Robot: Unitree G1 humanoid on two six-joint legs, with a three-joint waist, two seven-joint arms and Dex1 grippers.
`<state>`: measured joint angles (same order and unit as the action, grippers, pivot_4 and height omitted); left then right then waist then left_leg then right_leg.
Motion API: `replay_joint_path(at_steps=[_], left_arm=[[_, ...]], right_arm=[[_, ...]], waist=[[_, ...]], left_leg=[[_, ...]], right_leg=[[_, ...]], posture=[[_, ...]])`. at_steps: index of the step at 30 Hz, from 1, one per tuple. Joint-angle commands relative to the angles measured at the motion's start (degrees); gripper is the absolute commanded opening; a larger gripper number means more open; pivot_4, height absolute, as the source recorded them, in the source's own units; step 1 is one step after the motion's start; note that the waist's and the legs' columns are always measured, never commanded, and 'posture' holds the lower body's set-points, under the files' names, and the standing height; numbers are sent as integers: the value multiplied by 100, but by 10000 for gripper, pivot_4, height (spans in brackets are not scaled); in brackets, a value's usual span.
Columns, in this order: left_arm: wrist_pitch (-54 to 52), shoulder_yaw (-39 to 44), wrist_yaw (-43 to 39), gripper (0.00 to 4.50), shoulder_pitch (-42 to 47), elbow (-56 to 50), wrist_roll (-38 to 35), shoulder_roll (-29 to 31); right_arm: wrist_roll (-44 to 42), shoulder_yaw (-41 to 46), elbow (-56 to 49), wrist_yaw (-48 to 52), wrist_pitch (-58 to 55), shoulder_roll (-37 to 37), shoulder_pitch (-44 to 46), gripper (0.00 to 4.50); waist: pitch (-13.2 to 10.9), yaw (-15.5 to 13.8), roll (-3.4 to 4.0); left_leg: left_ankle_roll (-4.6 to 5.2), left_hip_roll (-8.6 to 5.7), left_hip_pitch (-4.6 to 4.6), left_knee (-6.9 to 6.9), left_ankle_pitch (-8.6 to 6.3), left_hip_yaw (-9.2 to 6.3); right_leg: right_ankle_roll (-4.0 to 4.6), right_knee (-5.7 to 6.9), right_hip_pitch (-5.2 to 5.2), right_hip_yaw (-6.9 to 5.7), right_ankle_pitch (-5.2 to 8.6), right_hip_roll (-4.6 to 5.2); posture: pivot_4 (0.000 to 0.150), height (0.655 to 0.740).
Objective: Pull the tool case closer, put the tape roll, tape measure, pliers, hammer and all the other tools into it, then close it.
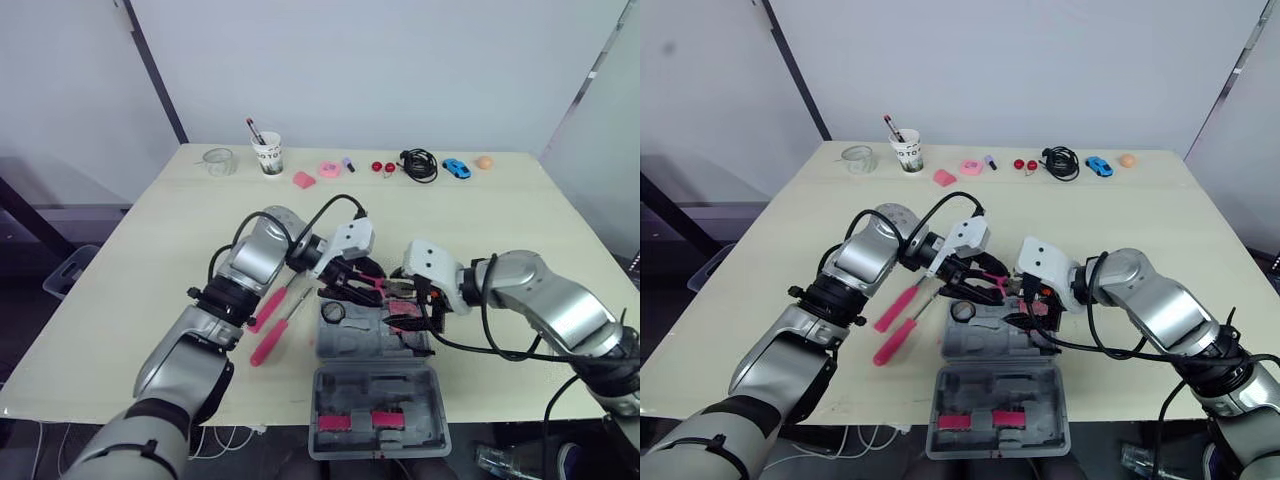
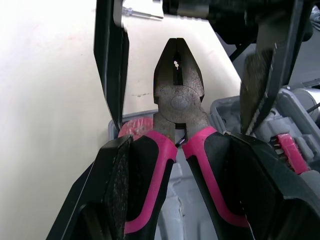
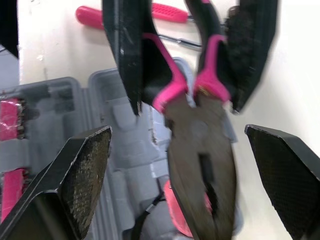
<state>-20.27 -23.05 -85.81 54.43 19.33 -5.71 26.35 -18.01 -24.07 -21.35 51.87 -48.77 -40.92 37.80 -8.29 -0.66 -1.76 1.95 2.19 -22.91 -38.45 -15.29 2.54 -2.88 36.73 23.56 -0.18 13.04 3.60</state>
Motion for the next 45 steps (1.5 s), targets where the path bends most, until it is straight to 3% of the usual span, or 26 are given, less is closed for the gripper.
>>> replay_joint_path(at_steps=[1, 4, 6, 20, 24, 34, 45], left_arm=[[139, 77, -27, 24226, 225, -33, -3, 8], [160, 75, -38, 24226, 232, 1, -5, 14], [191, 65, -47, 24226, 233, 23, 9, 22], [164, 233, -33, 24226, 70, -138, -167, 119], [155, 353, -2, 44007, -27, -273, -273, 249], [-126, 942, -8, 44007, -770, -927, -778, 886], [30, 2182, 29, 44007, -2377, -1884, -1695, 1730]], right_arm=[[7, 205, -63, -10, -31, 83, 200, 29832], [76, 169, -37, 20, -16, 84, 236, 14597], [124, 141, -4, 50, 15, 78, 262, 9933], [400, 79, -29, 131, 157, -27, 102, 10061], [364, 191, -88, 134, 163, -75, -5, 10061], [233, 846, -219, 91, 307, -417, -657, 10061], [176, 2538, 167, -321, 878, -753, -2018, 10061]], waist=[[0, 1, 0], [-1, 0, 1], [-1, -1, 1], [-1, 0, 2], [-1, 1, 2], [-2, 1, 2], [-2, -6, 4]], left_leg=[[0, 0, 0, 0, 0, 0], [0, 0, 0, 0, 0, 0], [0, 0, 0, 0, 0, 0], [0, 0, 0, 0, 0, 0], [0, 0, 0, 0, 0, -1], [0, 1, 1, 1, 0, -1], [-1, 2, 6, 1, 0, 2]], right_leg=[[0, 0, 0, 0, 0, 0], [0, 0, 0, 0, 0, 0], [0, 0, 0, 0, 0, 0], [0, 1, 0, 0, 0, 0], [0, 0, 0, 0, 0, 0], [0, 1, 0, 0, 0, 0], [0, 0, -4, 2, 1, 1]], posture=[[1500, 7400], [1500, 7400], [1500, 7400], [1500, 7400], [1500, 7400], [1500, 7400], [1500, 7400]])
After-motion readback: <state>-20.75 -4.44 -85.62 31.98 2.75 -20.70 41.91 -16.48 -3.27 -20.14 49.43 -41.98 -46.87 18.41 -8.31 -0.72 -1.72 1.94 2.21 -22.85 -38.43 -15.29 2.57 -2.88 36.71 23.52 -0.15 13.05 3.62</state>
